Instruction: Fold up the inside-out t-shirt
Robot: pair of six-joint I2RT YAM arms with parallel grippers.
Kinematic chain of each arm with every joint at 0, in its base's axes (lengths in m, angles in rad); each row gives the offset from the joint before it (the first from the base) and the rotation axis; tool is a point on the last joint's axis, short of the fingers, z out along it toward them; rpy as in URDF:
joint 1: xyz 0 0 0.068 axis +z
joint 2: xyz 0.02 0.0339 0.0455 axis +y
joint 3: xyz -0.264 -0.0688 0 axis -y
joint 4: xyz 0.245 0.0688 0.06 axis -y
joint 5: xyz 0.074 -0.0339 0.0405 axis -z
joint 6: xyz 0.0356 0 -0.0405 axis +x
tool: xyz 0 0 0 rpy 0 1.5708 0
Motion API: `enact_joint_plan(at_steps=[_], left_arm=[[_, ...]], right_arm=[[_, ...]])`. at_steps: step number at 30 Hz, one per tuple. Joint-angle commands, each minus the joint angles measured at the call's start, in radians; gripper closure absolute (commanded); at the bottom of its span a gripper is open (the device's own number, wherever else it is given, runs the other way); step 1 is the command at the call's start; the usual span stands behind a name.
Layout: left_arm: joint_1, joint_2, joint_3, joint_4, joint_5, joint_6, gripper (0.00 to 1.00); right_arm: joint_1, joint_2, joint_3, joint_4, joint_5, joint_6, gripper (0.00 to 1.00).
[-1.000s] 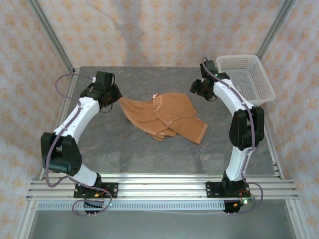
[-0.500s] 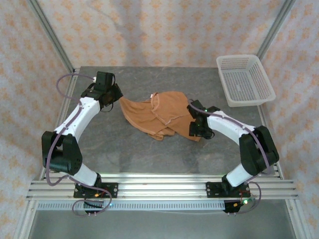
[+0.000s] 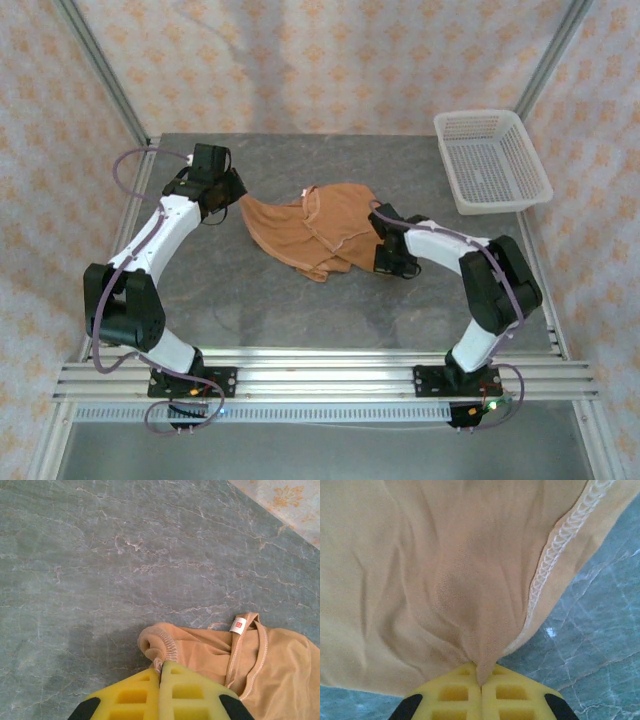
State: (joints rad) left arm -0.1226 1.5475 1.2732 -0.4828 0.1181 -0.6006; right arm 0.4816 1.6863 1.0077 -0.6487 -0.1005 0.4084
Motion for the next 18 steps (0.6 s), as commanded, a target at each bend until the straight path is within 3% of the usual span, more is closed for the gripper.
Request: enact_joint_plan(at_steps=[1, 6, 10, 18], left_arm=[[0.009, -0.029, 0.048, -0.052, -0.032, 0.027, 1.00], [0.086, -0.074, 0.166, -0.138, -0.023, 0.045, 1.00], [0.166, -0.137, 0.234, -0.179, -0.030, 0.050, 1.00], [0.295, -0.255, 0.291, -0.224, -0.040, 0.045, 1.00]], right_arm=[[0.002, -0.051, 0.123, -0.079, 0.045, -0.021, 1.00], [-0.036, -0.240, 0.433, -0.233, 0.128, -0.035, 1.00], [-0.134, -0.397, 0.591, -0.225, 0.200, -0.006, 1.00], [-0.366, -0.427, 0.791, -0.309, 0.147, 0.039, 1.00]])
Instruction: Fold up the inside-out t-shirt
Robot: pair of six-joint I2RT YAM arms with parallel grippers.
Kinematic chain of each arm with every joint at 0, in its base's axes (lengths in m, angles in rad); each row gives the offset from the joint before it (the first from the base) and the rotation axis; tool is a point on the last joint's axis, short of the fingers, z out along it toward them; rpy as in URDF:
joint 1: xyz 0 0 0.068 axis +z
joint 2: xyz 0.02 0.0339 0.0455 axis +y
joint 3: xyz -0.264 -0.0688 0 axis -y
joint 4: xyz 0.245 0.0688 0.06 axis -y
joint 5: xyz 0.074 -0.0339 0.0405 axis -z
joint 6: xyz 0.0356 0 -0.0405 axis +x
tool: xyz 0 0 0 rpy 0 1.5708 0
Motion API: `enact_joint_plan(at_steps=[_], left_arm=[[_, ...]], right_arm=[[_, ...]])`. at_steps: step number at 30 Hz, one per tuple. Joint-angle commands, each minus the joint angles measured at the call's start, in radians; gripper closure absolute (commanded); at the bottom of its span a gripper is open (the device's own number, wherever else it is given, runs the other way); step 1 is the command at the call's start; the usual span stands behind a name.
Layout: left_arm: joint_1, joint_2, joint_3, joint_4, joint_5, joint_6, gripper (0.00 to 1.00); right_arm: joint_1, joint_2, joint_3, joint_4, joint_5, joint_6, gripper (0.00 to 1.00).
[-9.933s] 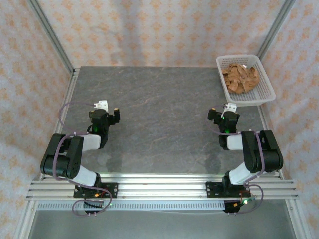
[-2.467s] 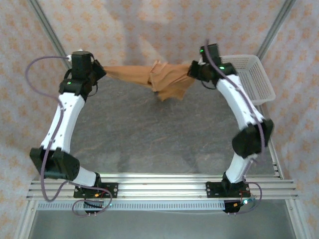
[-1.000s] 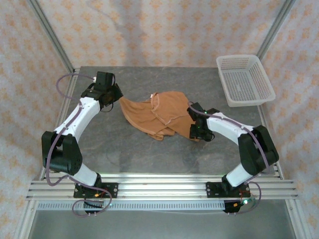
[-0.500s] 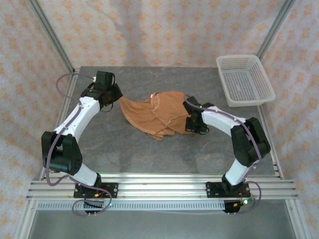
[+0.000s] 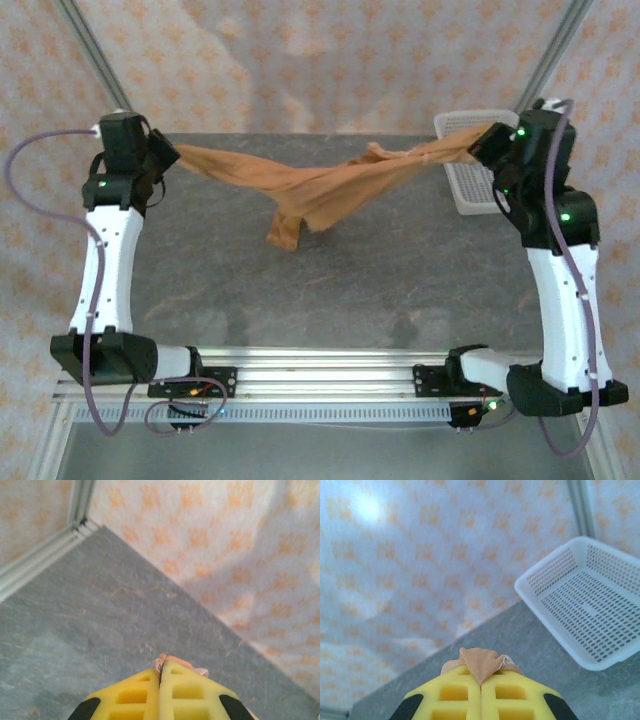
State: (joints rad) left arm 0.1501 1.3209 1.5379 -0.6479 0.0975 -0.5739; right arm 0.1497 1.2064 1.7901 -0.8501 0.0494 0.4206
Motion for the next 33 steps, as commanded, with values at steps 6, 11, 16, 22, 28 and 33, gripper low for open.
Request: enact_joint_plan(at_steps=[6, 11, 16, 22, 28, 33], left_arm=[[0.052, -0.081, 0.057, -0.071, -0.009, 0.014, 1.00], [0.051, -0.070, 0.119, -0.067, 0.079, -0.016, 1.00], [0.018, 0.010, 0.175, -0.074, 0.162, -0.026, 1.00], [-0.100, 0.244, 0.187, -0.086, 0.114, 0.027, 1.00], [-0.118, 0.779, 0.566, -0.210, 0.133, 0.026, 1.00], [-0.114, 1.162, 1.114, -0.403, 0.146, 0.002, 1.00]], right_arm=[[-0.070, 0.058, 0.055, -0.132, -0.028, 0.029, 1.00], [-0.070, 0.062, 0.062, -0.117, -0.116, 0.036, 1.00], [-0.071, 0.077, 0.058, -0.085, -0.162, 0.050, 1.00], [-0.070, 0.124, -0.152, 0.037, -0.184, 0.085, 1.00], [-0.070, 0.271, -0.266, 0.120, -0.080, 0.089, 1.00], [-0.092, 0.391, -0.248, 0.140, 0.075, 0.084, 1.00]])
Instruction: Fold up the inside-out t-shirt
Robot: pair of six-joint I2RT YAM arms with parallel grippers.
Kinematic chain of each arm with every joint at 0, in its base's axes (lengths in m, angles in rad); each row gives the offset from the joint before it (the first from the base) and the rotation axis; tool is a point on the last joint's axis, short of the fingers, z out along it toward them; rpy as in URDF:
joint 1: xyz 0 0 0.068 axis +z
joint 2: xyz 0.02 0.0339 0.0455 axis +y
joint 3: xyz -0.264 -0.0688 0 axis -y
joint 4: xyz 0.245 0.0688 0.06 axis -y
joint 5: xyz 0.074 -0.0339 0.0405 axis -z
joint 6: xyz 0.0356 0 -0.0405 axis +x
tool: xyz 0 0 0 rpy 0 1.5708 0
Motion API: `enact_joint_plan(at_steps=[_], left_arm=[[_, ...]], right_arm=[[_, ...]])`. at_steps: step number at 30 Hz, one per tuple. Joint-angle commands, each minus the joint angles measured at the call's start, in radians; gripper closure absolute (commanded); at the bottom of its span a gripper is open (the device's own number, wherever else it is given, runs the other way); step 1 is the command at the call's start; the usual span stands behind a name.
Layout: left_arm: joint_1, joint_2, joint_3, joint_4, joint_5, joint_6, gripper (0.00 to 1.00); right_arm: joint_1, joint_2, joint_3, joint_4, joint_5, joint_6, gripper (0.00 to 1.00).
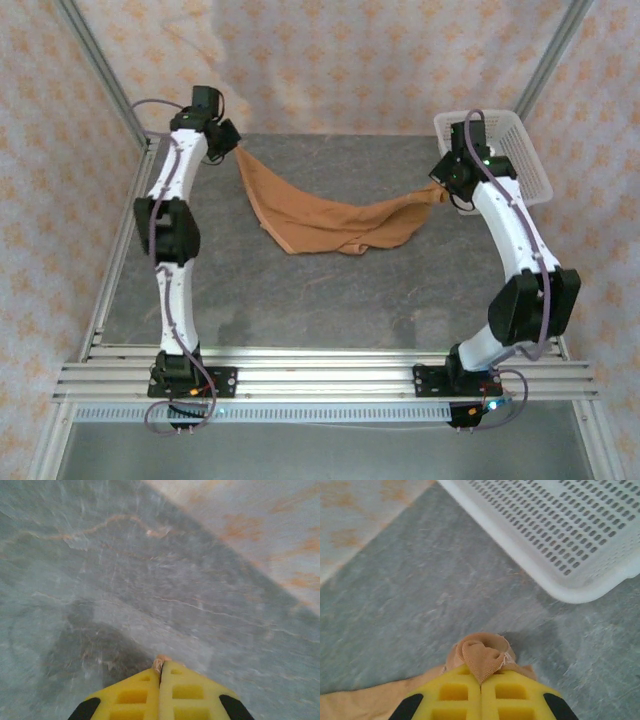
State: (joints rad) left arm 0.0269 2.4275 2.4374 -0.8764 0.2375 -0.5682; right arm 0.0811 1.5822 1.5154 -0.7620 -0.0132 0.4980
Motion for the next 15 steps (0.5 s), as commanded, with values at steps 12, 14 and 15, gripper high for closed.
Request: enact_joint_plan(at_steps=[12, 14, 15], left_arm=[[-0.090, -0.537, -0.773, 0.216, -0.044, 0.041, 0.46], [-0.132, -0.665, -0.990, 0.301, -0.024, -0.003, 0.50], [-0.163, -0.719, -1.083, 0.340, -0.009, -0.022, 0.51]], right_arm=[[-0.037, 0.137, 0.031, 0.067, -0.005, -0.006, 1.00], [-0.037, 0.141, 0.021, 0.067, -0.024, -0.013, 1.00], [-0.037, 0.139, 0.014, 0.069, -0.032, -0.014, 1.00]])
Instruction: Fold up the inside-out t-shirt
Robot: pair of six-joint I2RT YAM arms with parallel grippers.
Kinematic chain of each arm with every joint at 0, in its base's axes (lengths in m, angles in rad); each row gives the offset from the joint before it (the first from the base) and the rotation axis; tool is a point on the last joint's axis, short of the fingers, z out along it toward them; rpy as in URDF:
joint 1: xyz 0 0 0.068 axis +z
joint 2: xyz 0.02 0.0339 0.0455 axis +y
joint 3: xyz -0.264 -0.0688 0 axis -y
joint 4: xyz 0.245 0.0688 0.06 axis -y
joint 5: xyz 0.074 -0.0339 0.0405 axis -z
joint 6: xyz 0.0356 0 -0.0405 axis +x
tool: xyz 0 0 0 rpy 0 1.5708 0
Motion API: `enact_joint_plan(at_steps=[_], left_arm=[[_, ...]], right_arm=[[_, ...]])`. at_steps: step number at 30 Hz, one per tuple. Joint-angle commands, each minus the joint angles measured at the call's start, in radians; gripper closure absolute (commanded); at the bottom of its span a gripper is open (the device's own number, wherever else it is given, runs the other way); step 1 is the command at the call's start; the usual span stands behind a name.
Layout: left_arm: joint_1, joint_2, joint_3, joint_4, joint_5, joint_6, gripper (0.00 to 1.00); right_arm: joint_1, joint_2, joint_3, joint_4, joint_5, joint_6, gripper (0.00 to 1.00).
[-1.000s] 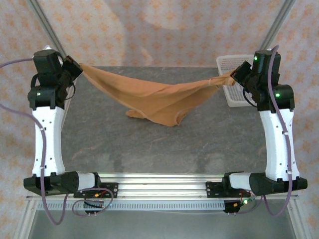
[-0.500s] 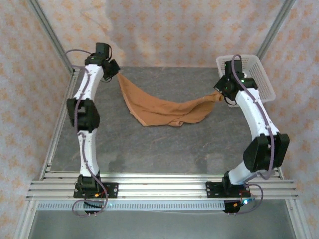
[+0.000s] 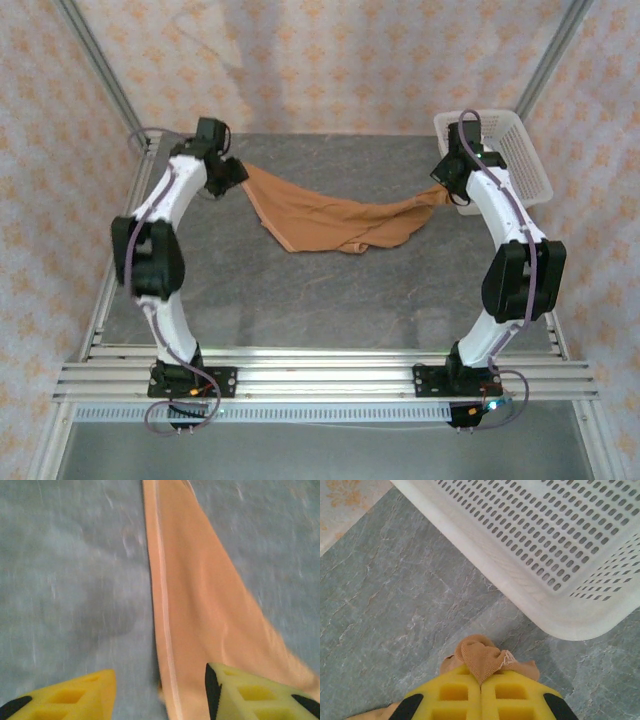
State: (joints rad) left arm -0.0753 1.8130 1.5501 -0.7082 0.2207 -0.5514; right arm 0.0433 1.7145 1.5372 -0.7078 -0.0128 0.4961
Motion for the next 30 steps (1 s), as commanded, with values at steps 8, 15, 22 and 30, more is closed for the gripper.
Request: enact_joint_plan(at_steps=[8, 15, 22, 30], left_arm=[[-0.288, -0.242, -0.554, 0.390, 0.019, -0.191, 0.52], [-0.345, -0.143, -0.534, 0.457, 0.021, -0.230, 0.52], [-0.356, -0.050, -0.475, 0.435, -0.004, -0.222, 0.52], [-0.356, 0.005, -0.446, 0.429, -0.024, -0.217, 0.89]], right_arm=[[0.003, -0.004, -0.063, 0.037, -0.083, -0.016, 1.00], [0.010, -0.018, -0.095, 0.047, -0.093, -0.020, 1.00], [0.010, -0.033, -0.095, 0.039, -0.086, -0.029, 1.00], [0.010, -0.038, -0.071, 0.035, -0.098, -0.028, 1.00]])
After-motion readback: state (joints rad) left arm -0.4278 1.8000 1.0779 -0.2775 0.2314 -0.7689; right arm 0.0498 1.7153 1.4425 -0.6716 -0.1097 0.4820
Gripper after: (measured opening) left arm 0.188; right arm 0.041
